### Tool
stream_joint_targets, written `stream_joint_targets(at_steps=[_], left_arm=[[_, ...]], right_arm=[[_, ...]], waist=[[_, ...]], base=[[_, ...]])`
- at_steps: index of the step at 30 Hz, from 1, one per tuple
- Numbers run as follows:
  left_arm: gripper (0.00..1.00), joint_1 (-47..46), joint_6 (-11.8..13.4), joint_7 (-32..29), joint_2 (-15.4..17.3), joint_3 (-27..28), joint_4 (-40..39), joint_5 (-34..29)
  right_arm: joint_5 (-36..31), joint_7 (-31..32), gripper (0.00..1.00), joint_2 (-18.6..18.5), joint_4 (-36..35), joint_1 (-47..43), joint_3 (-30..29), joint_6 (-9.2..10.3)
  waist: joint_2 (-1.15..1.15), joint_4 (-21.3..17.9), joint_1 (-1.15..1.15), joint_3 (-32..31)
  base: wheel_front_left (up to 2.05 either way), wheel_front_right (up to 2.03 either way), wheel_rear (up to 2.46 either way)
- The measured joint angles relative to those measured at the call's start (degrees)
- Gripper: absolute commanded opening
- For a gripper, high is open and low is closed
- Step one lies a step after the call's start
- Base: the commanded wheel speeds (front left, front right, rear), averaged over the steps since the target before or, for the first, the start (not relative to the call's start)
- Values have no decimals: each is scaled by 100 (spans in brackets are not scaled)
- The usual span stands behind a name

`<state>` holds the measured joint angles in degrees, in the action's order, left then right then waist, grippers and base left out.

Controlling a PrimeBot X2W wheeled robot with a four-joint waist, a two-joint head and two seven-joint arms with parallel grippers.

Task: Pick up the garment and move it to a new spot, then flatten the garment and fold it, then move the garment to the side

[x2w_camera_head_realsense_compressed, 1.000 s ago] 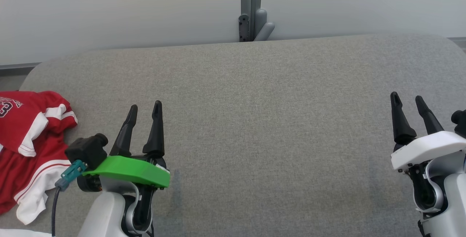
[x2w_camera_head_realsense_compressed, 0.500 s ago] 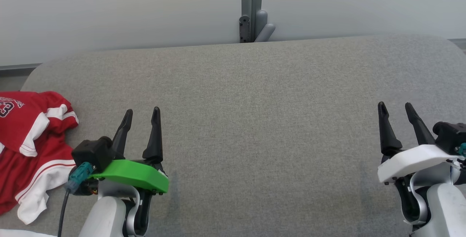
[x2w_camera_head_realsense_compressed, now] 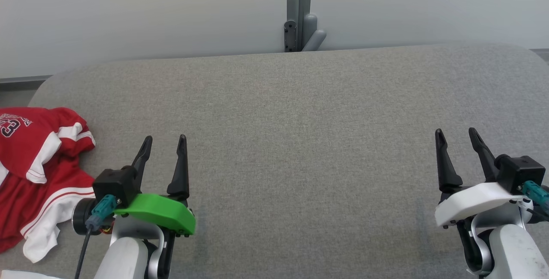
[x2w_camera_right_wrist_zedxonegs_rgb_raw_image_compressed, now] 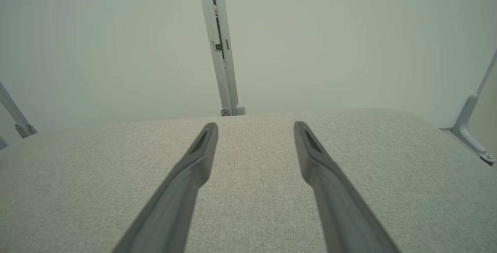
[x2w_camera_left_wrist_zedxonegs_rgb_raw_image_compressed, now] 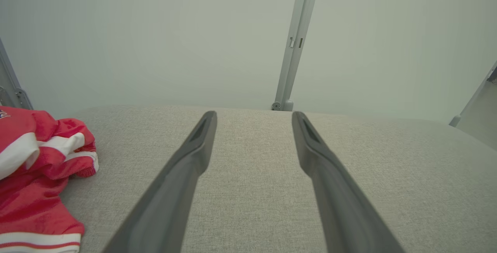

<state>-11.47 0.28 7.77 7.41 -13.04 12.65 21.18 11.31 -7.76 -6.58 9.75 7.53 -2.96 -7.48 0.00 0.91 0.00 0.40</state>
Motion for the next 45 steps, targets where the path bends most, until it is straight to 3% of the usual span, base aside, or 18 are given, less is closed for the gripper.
stream_joint_targets(at_steps=[29, 45], left_arm=[[100, 149, 182, -190, 109, 38, -126, -978], [100, 213, 253, -216, 109, 13, -180, -1022]], right_arm=[[-888, -649, 100, 275, -104, -271, 33, -1], [-662, -731, 100, 356, 41, -324, -58, -1]], waist=[[0, 3, 0, -20], [0, 0, 0, 0]], base=[[0, 0, 0], [0, 0, 0]])
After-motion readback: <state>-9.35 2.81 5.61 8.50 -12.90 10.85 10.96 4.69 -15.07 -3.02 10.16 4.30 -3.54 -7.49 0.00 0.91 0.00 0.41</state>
